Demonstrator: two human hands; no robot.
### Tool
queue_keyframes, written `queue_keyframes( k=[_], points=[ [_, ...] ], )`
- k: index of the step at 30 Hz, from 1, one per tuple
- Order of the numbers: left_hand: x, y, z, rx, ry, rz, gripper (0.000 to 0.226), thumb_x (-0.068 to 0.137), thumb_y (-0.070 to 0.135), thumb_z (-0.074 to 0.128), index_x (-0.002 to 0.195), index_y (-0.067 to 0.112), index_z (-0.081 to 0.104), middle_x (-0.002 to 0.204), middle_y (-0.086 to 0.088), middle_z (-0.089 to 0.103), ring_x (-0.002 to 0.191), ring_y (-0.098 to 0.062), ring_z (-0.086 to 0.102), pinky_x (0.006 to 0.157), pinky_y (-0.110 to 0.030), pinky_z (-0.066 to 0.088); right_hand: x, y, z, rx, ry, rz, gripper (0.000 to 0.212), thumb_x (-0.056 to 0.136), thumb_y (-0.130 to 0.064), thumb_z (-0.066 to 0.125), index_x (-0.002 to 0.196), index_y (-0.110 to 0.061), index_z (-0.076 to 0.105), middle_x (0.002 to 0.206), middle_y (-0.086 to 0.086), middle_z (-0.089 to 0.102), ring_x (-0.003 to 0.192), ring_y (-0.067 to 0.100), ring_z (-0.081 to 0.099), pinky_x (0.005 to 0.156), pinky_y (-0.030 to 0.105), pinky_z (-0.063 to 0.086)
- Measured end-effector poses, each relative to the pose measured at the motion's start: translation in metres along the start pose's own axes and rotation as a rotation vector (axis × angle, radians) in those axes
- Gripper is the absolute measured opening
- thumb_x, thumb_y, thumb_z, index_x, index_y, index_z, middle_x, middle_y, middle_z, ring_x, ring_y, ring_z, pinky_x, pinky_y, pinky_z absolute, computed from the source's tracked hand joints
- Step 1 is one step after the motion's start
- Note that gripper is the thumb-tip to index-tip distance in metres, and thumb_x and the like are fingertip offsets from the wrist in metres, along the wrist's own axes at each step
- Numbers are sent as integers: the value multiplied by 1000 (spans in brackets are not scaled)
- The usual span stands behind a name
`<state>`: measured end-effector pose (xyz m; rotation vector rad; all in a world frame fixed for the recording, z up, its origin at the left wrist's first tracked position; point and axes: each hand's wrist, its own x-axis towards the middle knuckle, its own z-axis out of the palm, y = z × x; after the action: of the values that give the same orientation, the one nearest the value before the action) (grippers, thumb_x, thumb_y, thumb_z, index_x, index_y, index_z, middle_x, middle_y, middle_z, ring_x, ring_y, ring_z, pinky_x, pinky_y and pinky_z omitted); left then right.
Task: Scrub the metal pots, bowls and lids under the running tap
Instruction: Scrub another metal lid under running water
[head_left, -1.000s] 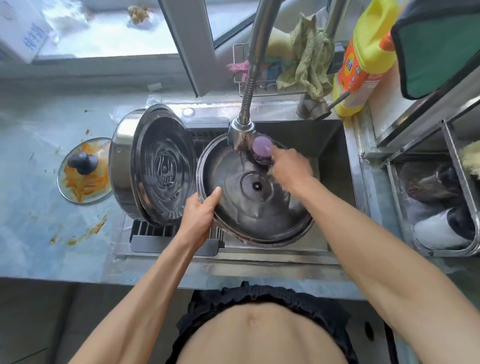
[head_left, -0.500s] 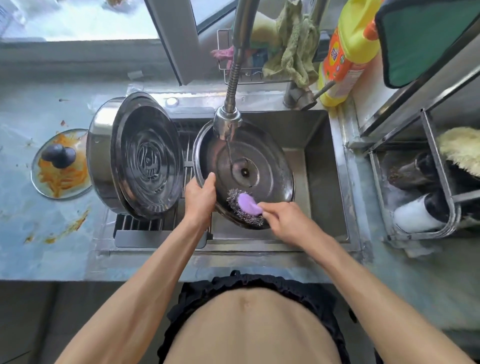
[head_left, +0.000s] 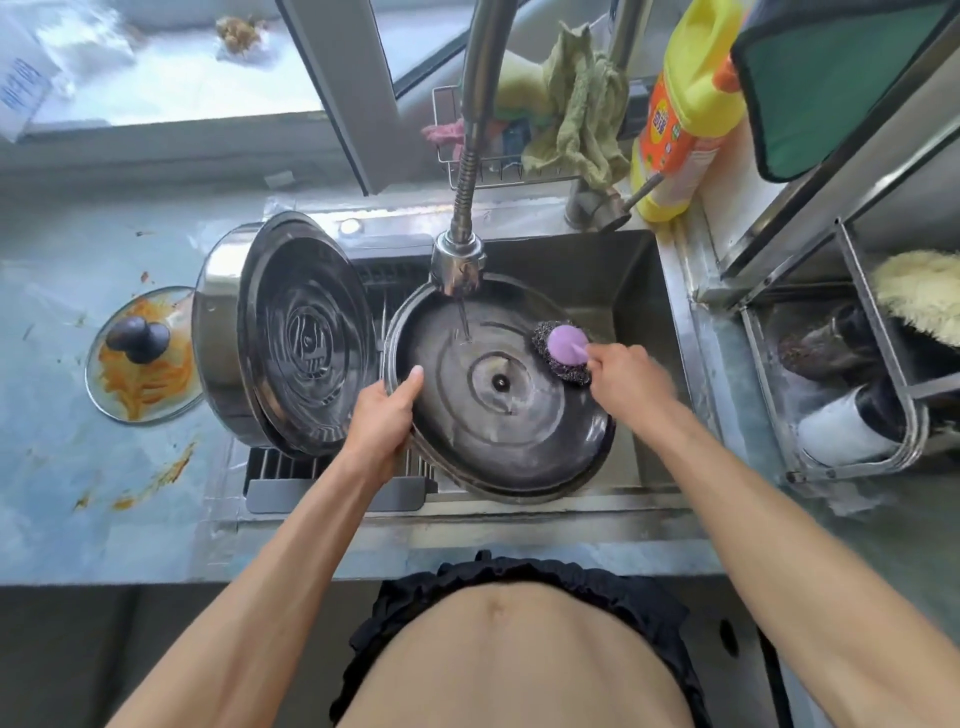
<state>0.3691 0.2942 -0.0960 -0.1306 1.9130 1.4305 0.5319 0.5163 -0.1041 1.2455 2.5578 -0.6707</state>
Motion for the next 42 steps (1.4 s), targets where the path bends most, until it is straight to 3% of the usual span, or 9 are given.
queue_keyframes(
  k=[6,11,16,23,27,31,35,39,42],
  points=[
    [6,0,10,-174,-11,-228,37,103,30,61,118,-3,66,96,-14,79,82,-25,77,64,-32,62,2,-10,-9,238,101,5,23,97,-33,51,112,-21,65,98,9,67,86,33,58,71,36,50],
    [5,2,19,-263,-46,-297,26,105,23,56,103,2,70,80,-9,78,68,-20,76,74,-38,60,-19,8,-13,385,301,110,23,90,-30,66,104,-14,57,94,6,57,82,23,53,53,26,31],
    [2,15,28,-238,-34,-284,16,102,9,55,88,5,63,58,-3,70,47,-15,68,44,-25,56,-27,19,-10,516,254,327,33,84,-32,72,104,-15,51,98,3,55,86,23,53,54,27,30],
    [0,40,21,-44,-77,-178,14,100,10,56,86,9,61,56,-1,67,47,-15,66,42,-27,54,-24,28,16,679,77,481,26,81,-17,71,102,-3,64,99,14,68,84,28,62,61,28,39],
    [-3,60,24,106,-115,-100,14,99,14,57,86,10,61,54,-4,65,47,-16,64,47,-30,59,-23,22,26,762,-38,549,21,82,-15,70,95,1,63,67,10,58,49,22,48,47,23,34],
    [-10,77,30,180,-155,-58,19,100,18,57,89,3,57,55,-16,68,47,-23,69,49,-28,59,-23,18,35,789,-154,598,7,83,-12,63,87,-7,61,41,-1,41,36,13,27,40,14,20],
    [-5,81,32,204,-156,-84,21,100,19,52,97,-1,57,65,-23,71,54,-27,72,47,-27,58,-19,19,34,802,-184,591,5,81,-6,57,77,-7,57,48,1,38,30,12,21,42,14,17],
    [6,68,38,135,-130,-83,17,101,19,54,91,7,60,55,-8,67,45,-18,66,54,-32,59,-12,27,33,836,-13,600,13,86,-11,61,94,-1,61,59,8,51,38,18,40,39,21,28],
    [16,55,39,98,-74,-102,17,101,16,55,85,14,58,49,1,61,43,-13,61,57,-34,58,-13,31,31,861,-18,604,13,87,-12,66,91,-2,59,62,9,50,46,19,41,45,24,31]
  ],
)
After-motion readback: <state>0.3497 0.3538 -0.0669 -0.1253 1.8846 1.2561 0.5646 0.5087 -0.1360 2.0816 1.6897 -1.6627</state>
